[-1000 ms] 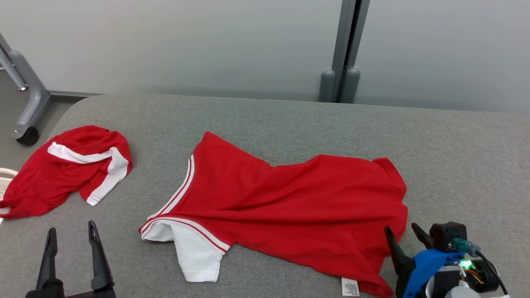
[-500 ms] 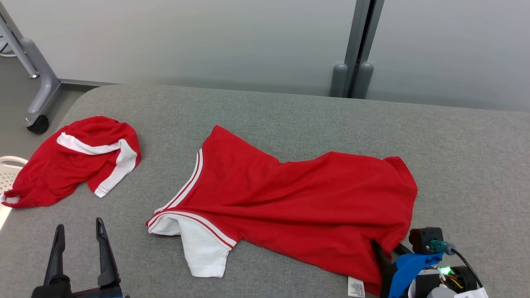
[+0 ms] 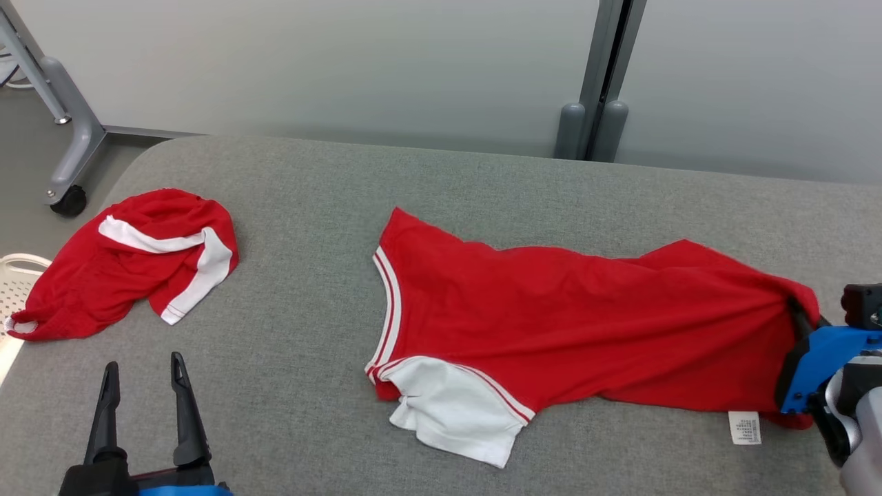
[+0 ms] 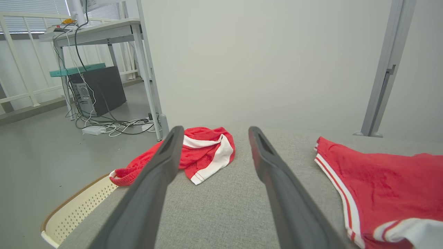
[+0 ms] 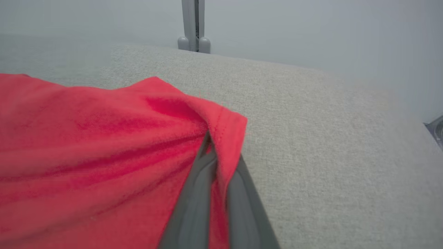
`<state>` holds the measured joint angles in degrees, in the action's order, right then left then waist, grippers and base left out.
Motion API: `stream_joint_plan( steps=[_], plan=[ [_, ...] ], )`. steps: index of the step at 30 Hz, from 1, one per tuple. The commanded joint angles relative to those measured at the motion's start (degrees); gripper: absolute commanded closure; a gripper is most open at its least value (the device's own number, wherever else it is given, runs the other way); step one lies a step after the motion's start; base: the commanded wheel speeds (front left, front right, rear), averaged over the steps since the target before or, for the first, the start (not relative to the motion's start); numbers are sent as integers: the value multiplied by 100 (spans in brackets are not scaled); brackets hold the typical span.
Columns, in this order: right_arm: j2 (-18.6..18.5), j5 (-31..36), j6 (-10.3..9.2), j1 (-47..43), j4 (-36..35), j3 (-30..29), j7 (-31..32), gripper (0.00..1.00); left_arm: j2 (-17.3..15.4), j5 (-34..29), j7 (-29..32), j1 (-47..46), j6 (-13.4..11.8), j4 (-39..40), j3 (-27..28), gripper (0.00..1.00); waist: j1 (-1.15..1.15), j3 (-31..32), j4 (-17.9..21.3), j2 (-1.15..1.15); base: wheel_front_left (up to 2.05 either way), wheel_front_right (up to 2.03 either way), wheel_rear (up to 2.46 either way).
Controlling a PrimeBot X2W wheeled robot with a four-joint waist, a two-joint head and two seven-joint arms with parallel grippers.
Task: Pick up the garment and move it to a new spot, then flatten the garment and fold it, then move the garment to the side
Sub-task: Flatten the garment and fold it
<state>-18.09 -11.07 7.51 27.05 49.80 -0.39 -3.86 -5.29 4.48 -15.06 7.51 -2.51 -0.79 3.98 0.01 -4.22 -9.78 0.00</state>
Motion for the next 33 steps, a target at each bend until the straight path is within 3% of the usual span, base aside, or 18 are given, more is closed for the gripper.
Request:
stream_joint_plan(
  steps=[1,2,3,4,5,10,14,25,28,33],
  plan=[
    [-62,66,-2,121,115,-52,-39,100,11,-35,-16,-107,20,3,-9,0,-1,-30,-19,0,0,0,0],
    [-88,80,-2,156,166,-57,-62,100,22,-39,-16,-114,27,-1,-2,0,-1,-46,-17,0,0,0,0],
    [-103,103,-2,185,214,-37,-78,61,32,-41,-16,-119,29,-3,6,0,-1,-60,-6,0,0,0,0],
    [-72,80,-2,215,244,-24,-126,10,42,-39,-16,-127,31,-9,12,0,-1,-71,10,0,0,0,0],
    [-48,45,-2,245,250,-9,-202,0,48,-39,-16,-135,36,-17,22,0,-1,-79,29,0,0,0,0],
    [4,106,-2,266,80,-44,-860,0,72,-57,-16,-116,45,-71,68,0,-1,-25,195,0,0,0,0],
    [132,230,-2,15,-452,-165,-1105,0,84,-74,-16,-101,81,-96,97,0,-1,63,322,0,0,0,0],
    [1046,421,-2,-1814,-3741,-308,-1134,0,109,-124,-15,-23,100,-133,138,0,-1,189,642,0,0,0,0],
    [1227,472,-2,-2327,-4234,-339,-1136,0,116,-137,-16,-5,122,-145,125,0,-1,214,689,0,0,0,0],
    [1358,580,-2,-2793,-4391,-348,-1135,0,121,-142,-16,1,138,-175,134,0,-1,229,750,0,0,0,0]
  ],
)
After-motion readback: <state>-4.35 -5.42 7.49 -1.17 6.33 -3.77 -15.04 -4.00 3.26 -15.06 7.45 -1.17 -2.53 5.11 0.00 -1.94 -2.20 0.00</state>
